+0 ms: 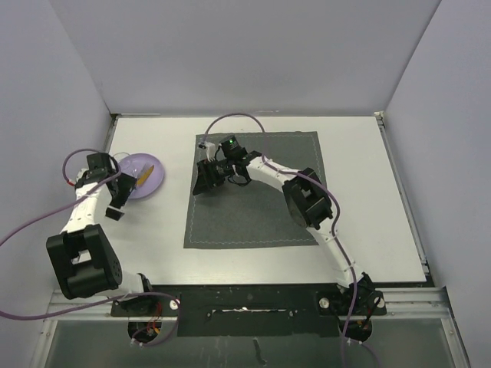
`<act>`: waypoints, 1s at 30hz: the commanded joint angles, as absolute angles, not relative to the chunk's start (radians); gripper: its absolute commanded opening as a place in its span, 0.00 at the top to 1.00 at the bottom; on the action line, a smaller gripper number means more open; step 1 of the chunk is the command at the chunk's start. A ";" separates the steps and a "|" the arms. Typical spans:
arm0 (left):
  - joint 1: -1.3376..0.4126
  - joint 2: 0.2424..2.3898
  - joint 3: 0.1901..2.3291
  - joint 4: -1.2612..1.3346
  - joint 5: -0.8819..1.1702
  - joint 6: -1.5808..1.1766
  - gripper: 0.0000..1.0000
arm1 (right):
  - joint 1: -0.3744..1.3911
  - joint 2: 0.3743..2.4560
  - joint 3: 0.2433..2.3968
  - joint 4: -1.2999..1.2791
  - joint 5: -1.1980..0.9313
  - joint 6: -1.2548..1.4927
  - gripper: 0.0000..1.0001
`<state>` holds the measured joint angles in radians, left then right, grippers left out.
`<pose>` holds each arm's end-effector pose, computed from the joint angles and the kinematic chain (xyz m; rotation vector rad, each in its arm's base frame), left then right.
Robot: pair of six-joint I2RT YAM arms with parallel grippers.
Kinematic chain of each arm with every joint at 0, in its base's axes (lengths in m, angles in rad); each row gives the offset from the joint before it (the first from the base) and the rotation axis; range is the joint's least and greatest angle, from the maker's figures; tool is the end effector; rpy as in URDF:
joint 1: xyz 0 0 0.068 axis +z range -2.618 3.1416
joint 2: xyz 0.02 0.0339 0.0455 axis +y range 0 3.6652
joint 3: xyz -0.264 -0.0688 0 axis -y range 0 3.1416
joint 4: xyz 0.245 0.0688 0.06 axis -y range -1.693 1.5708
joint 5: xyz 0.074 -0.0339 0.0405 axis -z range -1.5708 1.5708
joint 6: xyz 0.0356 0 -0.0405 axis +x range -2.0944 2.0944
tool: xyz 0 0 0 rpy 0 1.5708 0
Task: Set the dinner table for one person
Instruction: Move the plate to the center of the board.
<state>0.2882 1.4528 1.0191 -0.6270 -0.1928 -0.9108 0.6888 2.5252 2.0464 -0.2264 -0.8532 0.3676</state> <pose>0.2758 0.0889 0.2321 -1.5204 2.1087 0.0317 0.4112 0.3733 0.1434 -0.8765 2.2762 1.4929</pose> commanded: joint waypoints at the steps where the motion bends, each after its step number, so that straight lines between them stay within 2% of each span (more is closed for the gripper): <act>1: 0.281 1.309 0.938 -0.610 -0.101 -1.032 0.10 | 0.711 2.368 2.012 -0.239 -0.801 0.301 0.42; 6: 0.272 1.284 0.898 -0.588 -0.125 -1.086 0.10 | 0.727 2.312 1.956 -0.263 -0.765 0.270 0.43; 19: 0.176 1.504 0.974 -0.542 -0.163 -1.250 0.14 | 0.736 2.166 1.842 -0.327 -0.670 0.210 0.44; 30: 0.156 1.619 1.060 -0.587 -0.225 -1.266 0.16 | 0.736 2.127 1.815 -0.339 -0.652 0.205 0.46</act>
